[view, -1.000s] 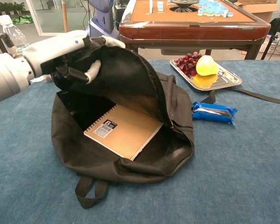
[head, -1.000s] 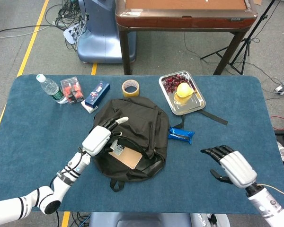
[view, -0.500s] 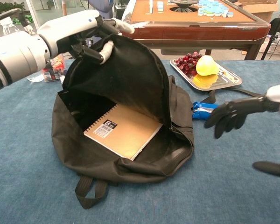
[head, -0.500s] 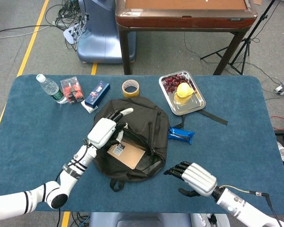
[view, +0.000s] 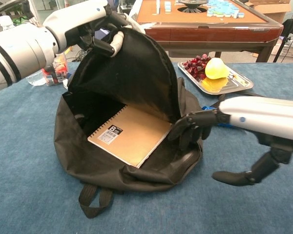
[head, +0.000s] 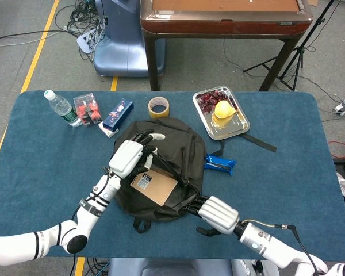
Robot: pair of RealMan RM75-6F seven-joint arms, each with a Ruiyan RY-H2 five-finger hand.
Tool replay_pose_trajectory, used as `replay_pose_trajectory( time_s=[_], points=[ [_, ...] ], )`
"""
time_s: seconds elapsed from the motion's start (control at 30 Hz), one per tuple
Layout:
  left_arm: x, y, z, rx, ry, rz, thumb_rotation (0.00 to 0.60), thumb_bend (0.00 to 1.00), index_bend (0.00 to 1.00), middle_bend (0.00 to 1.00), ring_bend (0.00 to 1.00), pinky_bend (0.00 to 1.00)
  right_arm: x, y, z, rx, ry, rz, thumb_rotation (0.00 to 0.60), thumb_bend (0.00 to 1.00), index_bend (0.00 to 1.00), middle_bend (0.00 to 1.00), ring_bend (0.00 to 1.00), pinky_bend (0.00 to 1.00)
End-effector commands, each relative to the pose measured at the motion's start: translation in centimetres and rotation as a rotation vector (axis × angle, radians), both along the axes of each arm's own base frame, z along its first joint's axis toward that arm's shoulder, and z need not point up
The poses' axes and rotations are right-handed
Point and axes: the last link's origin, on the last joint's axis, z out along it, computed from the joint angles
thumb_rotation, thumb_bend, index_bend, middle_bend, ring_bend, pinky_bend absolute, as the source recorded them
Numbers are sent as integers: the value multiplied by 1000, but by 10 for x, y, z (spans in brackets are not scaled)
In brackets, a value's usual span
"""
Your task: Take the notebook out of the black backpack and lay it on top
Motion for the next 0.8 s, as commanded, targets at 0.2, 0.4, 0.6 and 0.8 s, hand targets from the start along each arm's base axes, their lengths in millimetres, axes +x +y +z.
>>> replay_pose_trajectory(
  time_s=[0.2, 0.4, 0.6, 0.8],
  points=[
    [5, 1, 2, 4, -10, 5, 600, 673, 668, 226, 99, 102, 16, -20, -32, 3, 14, 29, 600, 338, 243, 309, 274, 322],
    [5, 8, 7, 11, -42, 52, 600, 673, 666, 226, 99, 102, 22, -34, -52, -26, 16, 49, 600, 338, 244, 311, 274, 322],
    [4, 11, 10, -5, -71, 93, 600, 672, 658, 225, 99, 102, 18, -47, -67, -74, 3, 36, 600, 338, 244, 314, 274, 322],
    [5, 12, 9, -5, -75, 101, 600, 673, 656, 226, 99, 102, 13, -56, -86, -97, 8, 46, 600, 247, 244, 315, 274, 322]
  ],
)
